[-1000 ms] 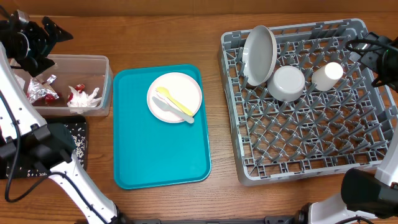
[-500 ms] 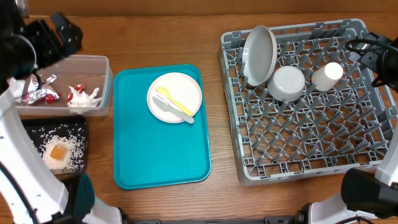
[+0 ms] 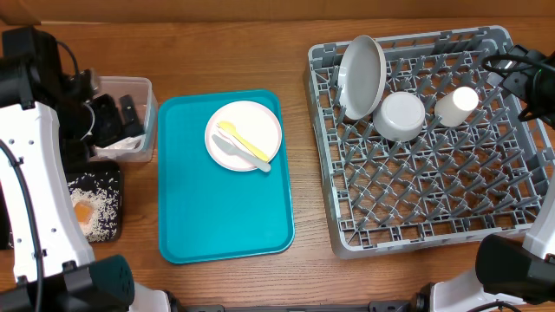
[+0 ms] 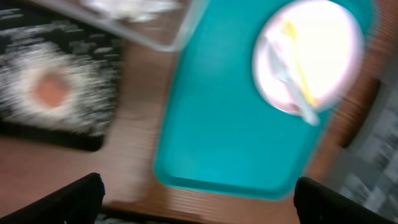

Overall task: Sort waste into correct bins and load items into the dishwasher rack
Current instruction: 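Push the wrappers down inside the bin with the left gripper, then withdraw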

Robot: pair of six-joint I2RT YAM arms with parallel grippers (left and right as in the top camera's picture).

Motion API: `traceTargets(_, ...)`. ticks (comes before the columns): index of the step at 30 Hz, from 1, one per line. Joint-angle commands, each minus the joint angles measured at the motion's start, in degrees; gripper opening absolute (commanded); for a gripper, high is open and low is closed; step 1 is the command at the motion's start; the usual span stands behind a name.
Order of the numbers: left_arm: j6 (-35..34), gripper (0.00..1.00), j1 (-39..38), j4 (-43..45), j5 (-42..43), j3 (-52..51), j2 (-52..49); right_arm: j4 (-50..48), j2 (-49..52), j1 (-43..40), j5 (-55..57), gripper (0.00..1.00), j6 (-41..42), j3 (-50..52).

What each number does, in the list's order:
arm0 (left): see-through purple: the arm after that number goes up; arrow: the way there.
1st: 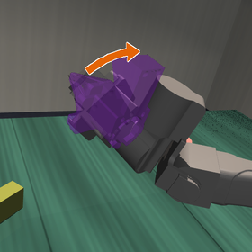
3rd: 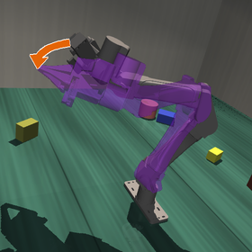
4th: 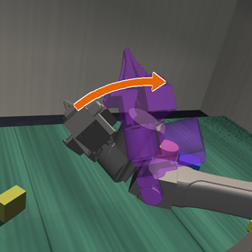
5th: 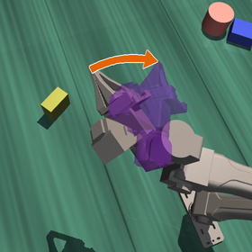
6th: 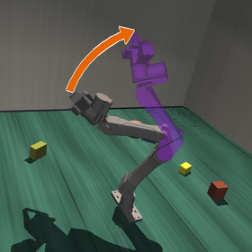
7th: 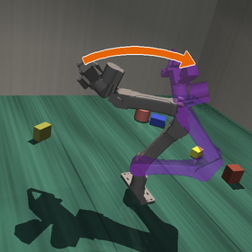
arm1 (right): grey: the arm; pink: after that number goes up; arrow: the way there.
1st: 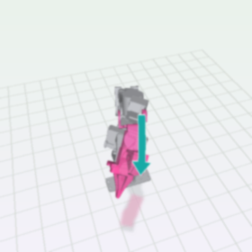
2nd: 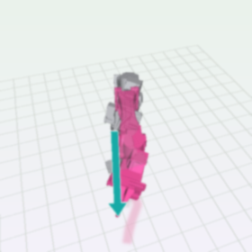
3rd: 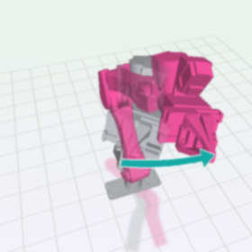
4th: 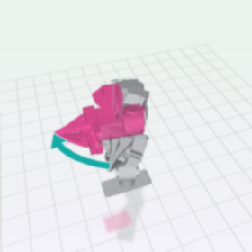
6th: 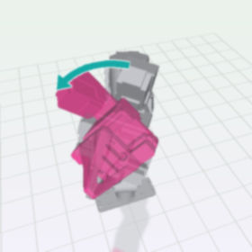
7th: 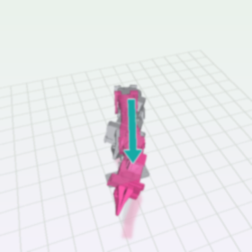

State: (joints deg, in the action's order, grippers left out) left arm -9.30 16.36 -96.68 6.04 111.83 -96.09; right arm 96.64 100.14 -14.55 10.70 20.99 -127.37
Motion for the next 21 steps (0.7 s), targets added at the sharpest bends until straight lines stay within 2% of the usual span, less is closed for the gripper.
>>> traceTargets(1, -11.19, 1.0, 0.11, -0.13, -18.51, 0.17, 3.72, -0.28, -0.15, -0.11, -0.04, 1.0, 0.22, -0.04)
traceTargets(7, -14.14, 1.0, 0.17, -0.11, -27.54, 0.17, 3.98, -0.28, -0.15, -0.11, -0.04, 1.0, 0.22, -0.04)
traceTargets(18, -15.37, 1.0, 0.22, 2.6, -27.61, 0.17, 3.96, -0.63, -0.15, -0.11, 0.11, 1.0, 0.26, -0.04)
traceTargets(21, -15.39, 1.0, 0.22, 2.8, -27.43, 0.17, 3.96, -5.6, -0.15, -0.11, -1.42, 1.0, 0.22, -0.04)
